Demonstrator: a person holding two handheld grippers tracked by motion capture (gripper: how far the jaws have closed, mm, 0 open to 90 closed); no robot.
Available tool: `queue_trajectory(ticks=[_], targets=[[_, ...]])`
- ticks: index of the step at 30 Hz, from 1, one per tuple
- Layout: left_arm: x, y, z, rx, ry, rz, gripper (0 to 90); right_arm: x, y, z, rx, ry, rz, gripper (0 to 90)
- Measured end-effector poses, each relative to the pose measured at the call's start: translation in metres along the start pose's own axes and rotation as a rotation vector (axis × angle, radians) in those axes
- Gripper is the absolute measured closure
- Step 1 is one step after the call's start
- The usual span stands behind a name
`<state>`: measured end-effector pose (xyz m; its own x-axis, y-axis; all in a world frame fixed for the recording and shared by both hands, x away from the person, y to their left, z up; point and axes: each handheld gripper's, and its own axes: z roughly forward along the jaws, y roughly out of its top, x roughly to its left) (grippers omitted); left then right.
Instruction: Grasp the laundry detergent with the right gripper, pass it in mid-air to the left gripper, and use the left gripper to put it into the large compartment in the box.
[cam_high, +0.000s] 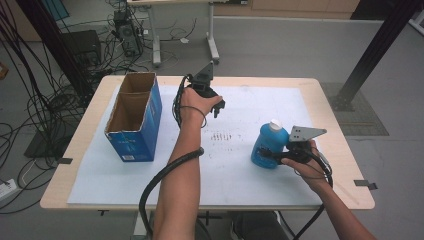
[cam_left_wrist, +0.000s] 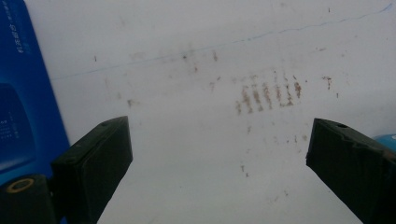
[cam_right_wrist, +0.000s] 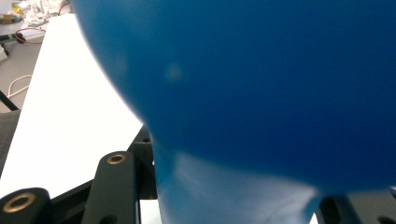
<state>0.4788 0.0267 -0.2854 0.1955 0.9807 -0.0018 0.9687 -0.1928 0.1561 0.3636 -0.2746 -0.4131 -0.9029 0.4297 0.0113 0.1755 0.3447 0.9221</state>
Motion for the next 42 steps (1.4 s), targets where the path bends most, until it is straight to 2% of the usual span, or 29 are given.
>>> queue_trajectory(ticks=[12, 19, 37, 40, 42], targets=[[0.0, -0.002, -0.004, 0.003, 0.0, 0.008, 7.3, 0.001, 0.0, 0.0, 0.001, -0.006, 0.002, 45.3], [0.0, -0.003, -0.01, -0.013, -0.007, 0.011, 7.4, 0.001, 0.0, 0.0, 0.002, -0.009, 0.003, 45.4], [0.0, -0.008, -0.029, -0.025, -0.015, 0.072, 7.6, -0.001, 0.001, -0.001, -0.003, -0.028, 0.033, 45.5], [-0.001, -0.01, -0.033, -0.028, -0.022, 0.089, 7.8, -0.002, 0.001, -0.002, -0.009, -0.028, 0.04, 45.5], [-0.001, -0.011, -0.036, -0.027, -0.029, 0.104, 7.7, -0.004, 0.005, -0.005, -0.034, -0.028, 0.064, 45.6]])
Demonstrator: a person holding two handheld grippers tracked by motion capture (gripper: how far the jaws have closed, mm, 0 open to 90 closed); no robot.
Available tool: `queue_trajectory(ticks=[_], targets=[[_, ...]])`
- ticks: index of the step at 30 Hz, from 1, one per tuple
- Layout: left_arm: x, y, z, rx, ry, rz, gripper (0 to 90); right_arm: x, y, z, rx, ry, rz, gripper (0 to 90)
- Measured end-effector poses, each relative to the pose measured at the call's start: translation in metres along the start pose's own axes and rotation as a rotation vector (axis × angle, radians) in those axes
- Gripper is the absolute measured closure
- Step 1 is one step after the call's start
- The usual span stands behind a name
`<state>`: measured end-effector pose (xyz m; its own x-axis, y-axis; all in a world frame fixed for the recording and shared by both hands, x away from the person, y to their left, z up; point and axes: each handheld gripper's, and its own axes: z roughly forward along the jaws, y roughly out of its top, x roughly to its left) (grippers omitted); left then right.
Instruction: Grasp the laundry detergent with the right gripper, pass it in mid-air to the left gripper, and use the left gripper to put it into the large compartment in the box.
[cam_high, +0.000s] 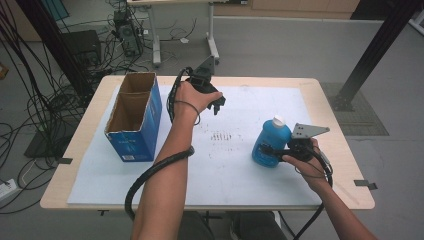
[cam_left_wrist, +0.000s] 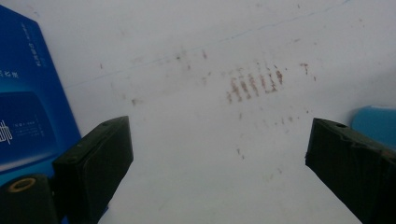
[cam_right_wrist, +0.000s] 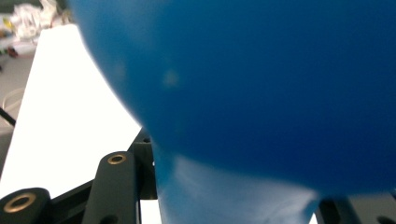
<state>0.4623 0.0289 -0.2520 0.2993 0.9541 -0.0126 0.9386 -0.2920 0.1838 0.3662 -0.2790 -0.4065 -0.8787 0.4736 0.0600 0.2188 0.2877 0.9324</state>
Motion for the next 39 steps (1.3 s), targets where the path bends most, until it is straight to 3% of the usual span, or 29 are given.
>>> queue_trajectory(ticks=[1, 8, 16, 21, 30, 31, 33, 35, 36, 39], targets=[[-0.001, -0.002, -0.005, -0.001, 0.0, 0.028, 7.7, 0.0, 0.003, -0.001, 0.004, -0.003, 0.002, 45.6], [-0.003, -0.008, -0.024, -0.009, -0.008, 0.098, 7.6, 0.0, 0.025, -0.003, 0.031, -0.021, -0.009, 45.7], [-0.004, -0.013, -0.06, -0.013, -0.023, 0.218, 8.0, -0.003, 0.057, -0.001, 0.057, -0.016, 0.013, 45.8], [-0.005, -0.013, -0.073, -0.002, -0.005, 0.277, 8.0, -0.007, 0.073, 0.0, 0.069, -0.008, 0.023, 45.8], [0.001, -0.001, -0.096, 0.021, -0.003, 0.386, 8.1, -0.021, 0.105, 0.01, 0.088, 0.006, 0.045, 45.8], [0.003, 0.003, -0.103, 0.019, -0.01, 0.424, 8.6, -0.024, 0.113, 0.014, 0.095, 0.014, 0.048, 45.8], [0.003, 0.003, -0.105, 0.022, -0.011, 0.436, 9.2, -0.027, 0.118, 0.017, 0.102, 0.021, 0.05, 45.8], [0.006, 0.007, -0.116, 0.023, -0.013, 0.493, 9.2, -0.03, 0.128, 0.023, 0.1, 0.036, 0.047, 45.8], [0.006, 0.007, -0.116, 0.023, -0.013, 0.493, 9.3, -0.03, 0.128, 0.023, 0.1, 0.036, 0.047, 45.8], [0.009, 0.01, -0.129, 0.007, -0.025, 0.554, 9.2, -0.034, 0.143, 0.035, 0.101, 0.069, 0.039, 45.8]])
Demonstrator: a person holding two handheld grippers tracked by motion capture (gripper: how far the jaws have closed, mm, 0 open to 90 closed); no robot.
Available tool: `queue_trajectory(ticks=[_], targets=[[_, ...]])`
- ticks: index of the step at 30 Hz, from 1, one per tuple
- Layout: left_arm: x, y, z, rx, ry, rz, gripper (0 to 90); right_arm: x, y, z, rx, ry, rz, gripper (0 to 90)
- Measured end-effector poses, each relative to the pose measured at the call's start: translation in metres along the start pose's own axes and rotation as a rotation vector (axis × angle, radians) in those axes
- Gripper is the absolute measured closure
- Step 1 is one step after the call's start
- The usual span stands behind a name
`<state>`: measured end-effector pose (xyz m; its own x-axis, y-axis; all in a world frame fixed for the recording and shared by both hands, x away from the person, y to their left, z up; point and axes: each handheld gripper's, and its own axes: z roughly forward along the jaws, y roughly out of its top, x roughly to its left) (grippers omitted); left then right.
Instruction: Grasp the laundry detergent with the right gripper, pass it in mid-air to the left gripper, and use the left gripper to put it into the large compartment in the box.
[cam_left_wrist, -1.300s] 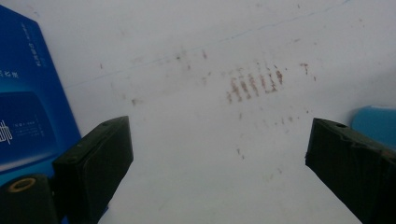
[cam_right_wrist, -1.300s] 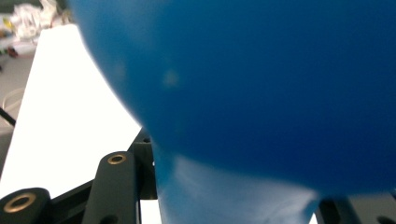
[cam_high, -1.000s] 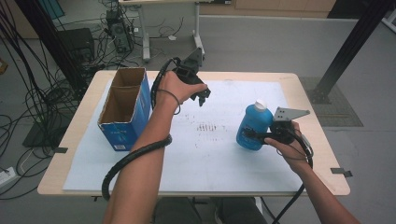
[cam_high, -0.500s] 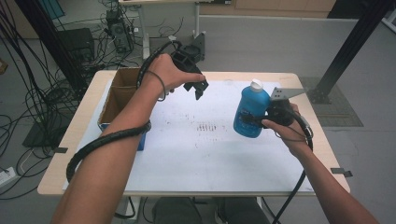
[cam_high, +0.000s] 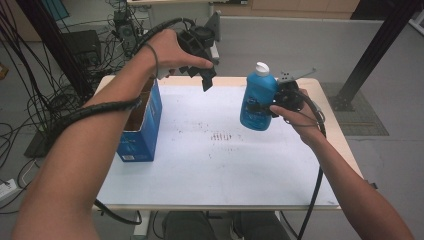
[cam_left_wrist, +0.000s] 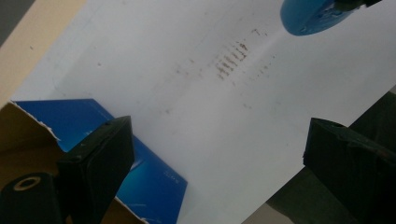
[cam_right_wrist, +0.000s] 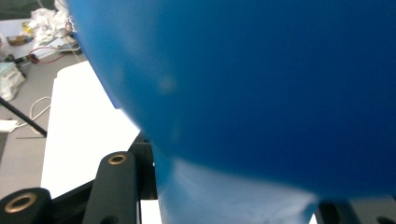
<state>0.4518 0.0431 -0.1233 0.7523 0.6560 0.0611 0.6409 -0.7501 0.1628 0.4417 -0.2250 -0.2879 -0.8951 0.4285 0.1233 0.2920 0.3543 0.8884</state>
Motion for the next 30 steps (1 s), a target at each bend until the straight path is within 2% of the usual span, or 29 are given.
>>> queue_trajectory(ticks=[3, 7, 9, 10, 11, 12, 13, 16, 17, 19, 21, 23, 25, 30], targets=[[0.0, 0.0, -0.01, 0.0, 0.006, 0.056, 9.0, 0.001, 0.012, 0.009, 0.008, 0.019, -0.018, 45.8], [-0.003, -0.001, -0.025, 0.002, 0.011, 0.131, 8.8, 0.004, 0.026, 0.023, 0.014, 0.073, -0.022, 45.9], [-0.005, -0.003, -0.033, 0.006, 0.012, 0.161, 8.8, 0.008, 0.032, 0.032, 0.027, 0.098, -0.045, 45.9], [-0.005, -0.003, -0.033, 0.006, 0.012, 0.161, 8.7, 0.008, 0.032, 0.032, 0.027, 0.098, -0.045, 45.9], [-0.006, -0.004, -0.035, 0.008, 0.012, 0.169, 8.7, 0.012, 0.036, 0.04, 0.033, 0.122, -0.054, 45.8], [-0.008, -0.007, -0.041, 0.014, 0.01, 0.2, 8.9, 0.014, 0.038, 0.045, 0.032, 0.133, -0.064, 45.9], [-0.008, -0.007, -0.041, 0.014, 0.01, 0.2, 9.2, 0.014, 0.038, 0.045, 0.032, 0.133, -0.064, 45.9], [-0.008, -0.012, -0.047, 0.022, 0.006, 0.222, 9.0, 0.023, 0.044, 0.063, 0.04, 0.172, -0.083, 45.8], [-0.008, -0.012, -0.047, 0.022, 0.006, 0.222, 9.0, 0.023, 0.044, 0.063, 0.04, 0.172, -0.083, 45.8], [-0.008, -0.015, -0.048, 0.037, 0.006, 0.239, 8.8, 0.03, 0.047, 0.076, 0.039, 0.211, -0.102, 45.8], [-0.009, -0.015, -0.049, 0.044, 0.007, 0.247, 8.8, 0.032, 0.048, 0.081, 0.04, 0.22, -0.108, 45.8], [-0.011, -0.016, -0.05, 0.061, -0.006, 0.27, 8.7, 0.038, 0.051, 0.092, 0.034, 0.246, -0.123, 45.8], [-0.011, -0.017, -0.05, 0.062, -0.013, 0.28, 8.7, 0.039, 0.051, 0.095, 0.031, 0.253, -0.126, 45.8], [-0.014, -0.016, -0.044, 0.088, -0.025, 0.323, 8.6, 0.05, 0.054, 0.111, 0.035, 0.308, -0.175, 45.7]])
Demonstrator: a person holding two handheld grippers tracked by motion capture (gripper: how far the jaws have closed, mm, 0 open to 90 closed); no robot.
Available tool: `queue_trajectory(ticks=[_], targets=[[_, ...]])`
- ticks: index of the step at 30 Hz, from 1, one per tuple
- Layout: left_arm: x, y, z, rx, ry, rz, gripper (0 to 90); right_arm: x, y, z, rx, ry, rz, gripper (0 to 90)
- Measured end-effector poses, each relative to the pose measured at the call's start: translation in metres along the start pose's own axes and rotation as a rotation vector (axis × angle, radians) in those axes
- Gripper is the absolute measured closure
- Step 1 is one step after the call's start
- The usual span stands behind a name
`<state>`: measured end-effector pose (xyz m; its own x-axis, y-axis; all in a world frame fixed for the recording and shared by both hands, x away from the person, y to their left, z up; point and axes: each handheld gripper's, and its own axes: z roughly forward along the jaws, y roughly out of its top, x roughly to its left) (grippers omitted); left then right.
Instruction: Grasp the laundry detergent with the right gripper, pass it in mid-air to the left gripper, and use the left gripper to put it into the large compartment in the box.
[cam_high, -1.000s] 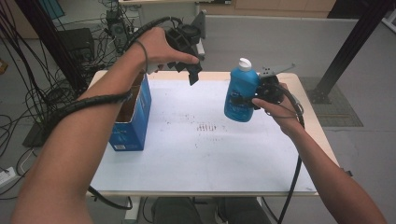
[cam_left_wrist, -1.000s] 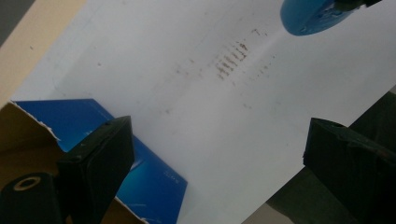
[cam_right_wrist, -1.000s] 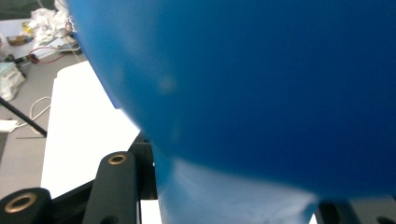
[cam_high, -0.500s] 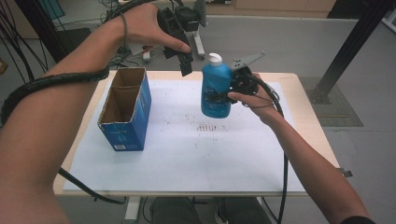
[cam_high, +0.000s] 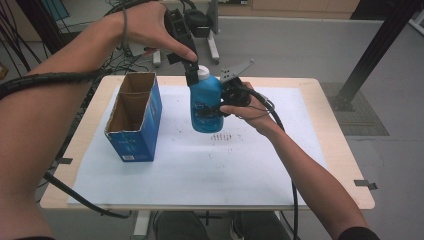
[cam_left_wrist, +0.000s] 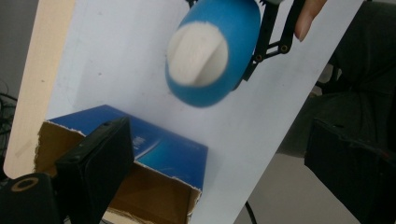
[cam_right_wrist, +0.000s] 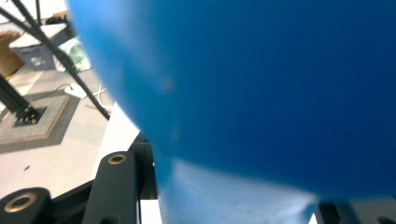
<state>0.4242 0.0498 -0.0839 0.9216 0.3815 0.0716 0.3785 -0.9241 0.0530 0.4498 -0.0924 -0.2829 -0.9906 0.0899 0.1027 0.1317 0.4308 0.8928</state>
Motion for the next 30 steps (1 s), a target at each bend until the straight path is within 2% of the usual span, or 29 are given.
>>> queue_trajectory(ticks=[4, 9, 14, 20, 30], targets=[[-0.002, 0.002, 0.005, 0.013, -0.003, 0.017, 8.6, 0.005, 0.002, 0.008, 0.001, 0.022, -0.028, 45.7], [-0.005, 0.005, 0.014, 0.032, -0.023, 0.062, 8.5, 0.012, 0.006, 0.015, -0.012, 0.058, -0.063, 45.7], [-0.006, 0.003, 0.024, 0.051, -0.039, 0.077, 8.4, 0.02, 0.01, 0.021, -0.016, 0.086, -0.087, 45.7], [-0.007, 0.003, 0.035, 0.081, -0.045, 0.089, 8.6, 0.023, 0.013, 0.023, -0.016, 0.1, -0.095, 45.7], [-0.008, 0.006, 0.046, 0.078, -0.049, 0.108, 8.6, 0.024, 0.015, 0.021, -0.02, 0.107, -0.096, 45.7]])
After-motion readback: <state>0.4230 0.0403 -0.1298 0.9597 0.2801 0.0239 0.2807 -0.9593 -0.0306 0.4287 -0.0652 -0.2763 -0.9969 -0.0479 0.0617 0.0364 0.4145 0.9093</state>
